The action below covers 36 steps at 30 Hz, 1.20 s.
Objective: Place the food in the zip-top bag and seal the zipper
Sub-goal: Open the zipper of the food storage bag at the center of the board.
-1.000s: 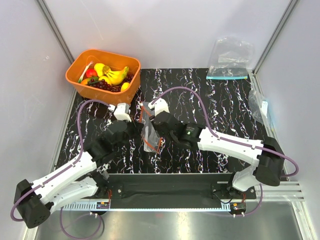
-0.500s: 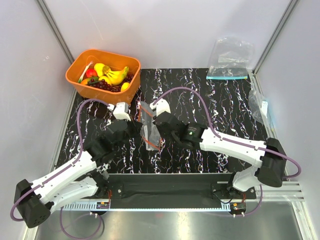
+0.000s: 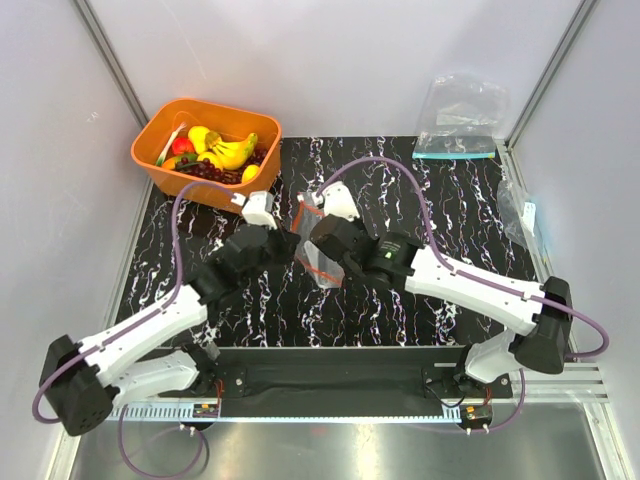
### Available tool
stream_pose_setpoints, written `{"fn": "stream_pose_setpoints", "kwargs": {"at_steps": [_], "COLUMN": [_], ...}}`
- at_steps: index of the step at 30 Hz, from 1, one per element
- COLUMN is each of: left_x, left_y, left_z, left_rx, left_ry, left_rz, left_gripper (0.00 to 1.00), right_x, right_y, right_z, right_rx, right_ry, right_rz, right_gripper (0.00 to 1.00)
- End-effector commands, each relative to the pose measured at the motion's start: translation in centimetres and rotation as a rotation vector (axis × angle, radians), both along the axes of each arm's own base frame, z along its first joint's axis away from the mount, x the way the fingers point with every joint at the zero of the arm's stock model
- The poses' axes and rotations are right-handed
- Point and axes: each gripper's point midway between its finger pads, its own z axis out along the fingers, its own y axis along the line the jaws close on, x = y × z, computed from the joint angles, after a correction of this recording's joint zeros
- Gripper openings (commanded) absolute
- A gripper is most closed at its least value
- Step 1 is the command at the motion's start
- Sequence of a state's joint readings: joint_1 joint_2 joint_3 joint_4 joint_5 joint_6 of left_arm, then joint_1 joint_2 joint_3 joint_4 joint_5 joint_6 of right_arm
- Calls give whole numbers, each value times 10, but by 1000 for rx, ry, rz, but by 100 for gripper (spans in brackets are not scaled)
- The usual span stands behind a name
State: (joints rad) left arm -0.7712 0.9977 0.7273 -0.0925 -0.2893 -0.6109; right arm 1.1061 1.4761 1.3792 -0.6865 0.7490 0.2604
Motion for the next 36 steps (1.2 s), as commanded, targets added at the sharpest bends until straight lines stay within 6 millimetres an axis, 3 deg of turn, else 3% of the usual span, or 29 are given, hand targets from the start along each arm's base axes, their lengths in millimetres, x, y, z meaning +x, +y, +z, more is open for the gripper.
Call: {"fn": "stream_pose_setpoints", "kwargs": {"at_steps": [1,3,6,7,9,13,16,20,25,28,29,31,36], "left_x": [13,16,22,26,32,42,51,69,80,72,70,67,72], "left_y": [-44,-60,-85,-91,-96,-105,-105,-87,-84,-99,-99,-98,-73], "left_z": [41,48,41,27,18,-22,-44,-72,-78,-65,-64,-39,1], "left_rx": [-125,-174,-208,-191,-181,-124,-81,26,49,74,89,45,18], "left_ry": [-67,-69,-32,-3,3,24,43,75,59,40,29,-41,-84], "left_rz": [-115,-155,-217,-220,-220,-234,-213,-107,-78,-213,-229,-247,-207], "left_gripper": [0,0,0,0,0,0,0,0,5,23,47,87,94], "right_x": [3,2,4,8,13,36,46,59,70,76,78,79,83], "right_y": [-47,-62,-67,-66,-71,-102,-109,-127,-144,-137,-133,-126,-118], "right_z": [46,51,53,44,30,-13,-33,-33,-30,-31,-32,-37,-45], "right_rx": [-75,-130,-193,-210,-238,-315,-300,-309,-311,-292,-278,-256,-216], "right_ry": [-113,-114,-95,-59,-19,64,126,112,93,95,94,114,114], "right_rz": [-172,-210,-211,-204,-225,-346,-344,-390,-426,-396,-388,-365,-363], "right_gripper": [0,0,0,0,0,0,0,0,0,0,0,0,0]}}
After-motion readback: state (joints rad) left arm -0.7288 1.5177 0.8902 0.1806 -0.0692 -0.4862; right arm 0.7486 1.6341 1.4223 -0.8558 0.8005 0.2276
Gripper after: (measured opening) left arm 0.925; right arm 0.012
